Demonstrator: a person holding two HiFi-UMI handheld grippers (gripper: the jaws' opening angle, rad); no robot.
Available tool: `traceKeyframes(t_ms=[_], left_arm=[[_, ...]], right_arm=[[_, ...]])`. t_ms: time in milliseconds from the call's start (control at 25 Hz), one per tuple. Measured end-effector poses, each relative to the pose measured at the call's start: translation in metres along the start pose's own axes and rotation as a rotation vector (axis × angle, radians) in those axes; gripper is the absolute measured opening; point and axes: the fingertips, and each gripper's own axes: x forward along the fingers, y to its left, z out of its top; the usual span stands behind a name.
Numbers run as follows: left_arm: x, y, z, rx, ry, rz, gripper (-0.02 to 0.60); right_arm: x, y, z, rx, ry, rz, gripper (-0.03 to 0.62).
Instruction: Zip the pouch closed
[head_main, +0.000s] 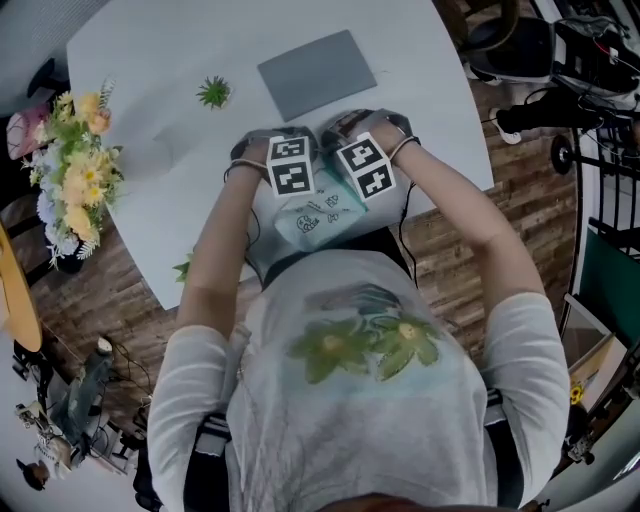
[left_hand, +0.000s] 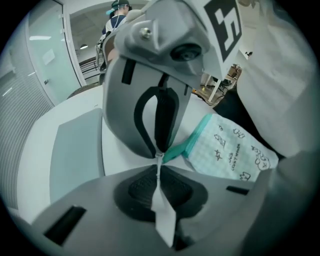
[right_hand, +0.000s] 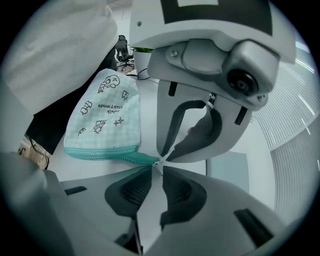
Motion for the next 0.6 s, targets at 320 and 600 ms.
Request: traceKeyframes(t_ms=[320,600], left_arm=[[0.0006,0.0017,0.0005,-0.102,-0.006,-0.014,0.023],[0.0007,0.0054,0.0017,-0.244,-0.032,0.002,0.022]], right_arm=[[0.0009,-0.0010,-0.0059,0.120,-0.013,-0.015,0.025],[0.0000,-0.0027,-0.0078,0.236,-0.013,-0.078,0.021]])
